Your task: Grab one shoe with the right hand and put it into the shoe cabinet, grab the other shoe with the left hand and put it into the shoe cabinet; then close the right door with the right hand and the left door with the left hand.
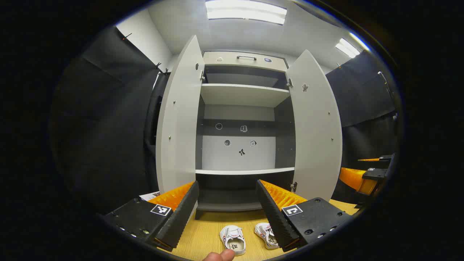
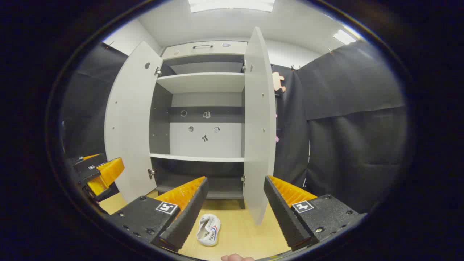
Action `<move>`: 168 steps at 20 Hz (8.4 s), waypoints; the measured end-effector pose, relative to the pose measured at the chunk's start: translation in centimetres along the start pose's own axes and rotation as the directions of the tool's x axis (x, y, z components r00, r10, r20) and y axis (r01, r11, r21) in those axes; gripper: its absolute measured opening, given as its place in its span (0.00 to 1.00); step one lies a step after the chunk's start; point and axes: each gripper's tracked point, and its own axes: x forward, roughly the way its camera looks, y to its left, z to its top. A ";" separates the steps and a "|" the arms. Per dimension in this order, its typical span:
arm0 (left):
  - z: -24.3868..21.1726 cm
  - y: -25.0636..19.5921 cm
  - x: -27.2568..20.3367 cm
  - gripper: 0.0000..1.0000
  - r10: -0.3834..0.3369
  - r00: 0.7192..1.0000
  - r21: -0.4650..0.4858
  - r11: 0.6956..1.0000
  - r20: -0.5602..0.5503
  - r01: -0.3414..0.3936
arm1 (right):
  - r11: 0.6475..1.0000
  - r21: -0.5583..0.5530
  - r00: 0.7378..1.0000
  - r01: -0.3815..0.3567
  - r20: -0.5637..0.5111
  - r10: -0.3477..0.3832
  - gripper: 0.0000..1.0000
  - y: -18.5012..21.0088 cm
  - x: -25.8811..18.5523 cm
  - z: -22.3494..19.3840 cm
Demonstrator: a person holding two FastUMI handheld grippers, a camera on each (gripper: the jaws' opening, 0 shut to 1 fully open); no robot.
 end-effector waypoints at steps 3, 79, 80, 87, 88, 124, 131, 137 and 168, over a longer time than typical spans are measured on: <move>0.0 -0.1 0.1 0.95 -0.006 1.000 -0.005 1.000 0.002 0.006 | 1.000 -0.008 1.000 -0.006 0.004 0.006 1.00 0.5 0.2 0.3; -5.3 8.0 3.7 0.95 0.072 0.993 0.014 0.997 -0.091 -0.071 | 0.980 -0.045 0.789 -0.194 -0.601 0.128 0.07 13.0 16.1 -36.1; -5.4 7.8 3.6 0.95 0.071 0.993 0.012 0.997 -0.092 -0.070 | 0.980 -0.037 0.791 -0.195 -0.596 0.135 0.06 13.0 16.1 -36.0; -5.5 6.9 3.2 0.95 0.069 0.993 0.013 0.998 -0.096 -0.068 | 0.974 -0.068 0.870 -0.214 -0.466 0.159 0.04 12.1 16.2 -28.7; -5.4 6.7 3.2 0.95 0.070 0.993 0.007 0.998 -0.094 -0.069 | 0.971 -0.092 0.885 -0.222 -0.436 0.161 0.04 11.8 16.2 -26.7; -6.1 5.0 2.2 0.95 0.033 0.994 0.012 0.999 -0.107 -0.032 | 0.967 -0.141 0.803 -0.211 -0.589 0.089 0.04 13.9 44.8 -1.4; -6.5 4.8 2.2 0.95 0.032 0.993 0.019 0.999 -0.113 -0.030 | 0.960 -0.181 0.761 -0.216 -0.646 0.049 0.12 14.2 44.7 -2.4; -6.4 5.3 2.0 0.95 0.046 0.994 0.007 0.999 -0.103 -0.046 | 0.969 -0.135 0.786 -0.205 -0.613 0.081 0.32 14.1 42.3 -0.3; -9.3 1.2 0.8 0.95 -0.002 0.986 0.051 0.999 -0.164 0.010 | 0.991 -0.021 0.990 -0.132 0.039 0.132 0.82 4.0 6.0 0.7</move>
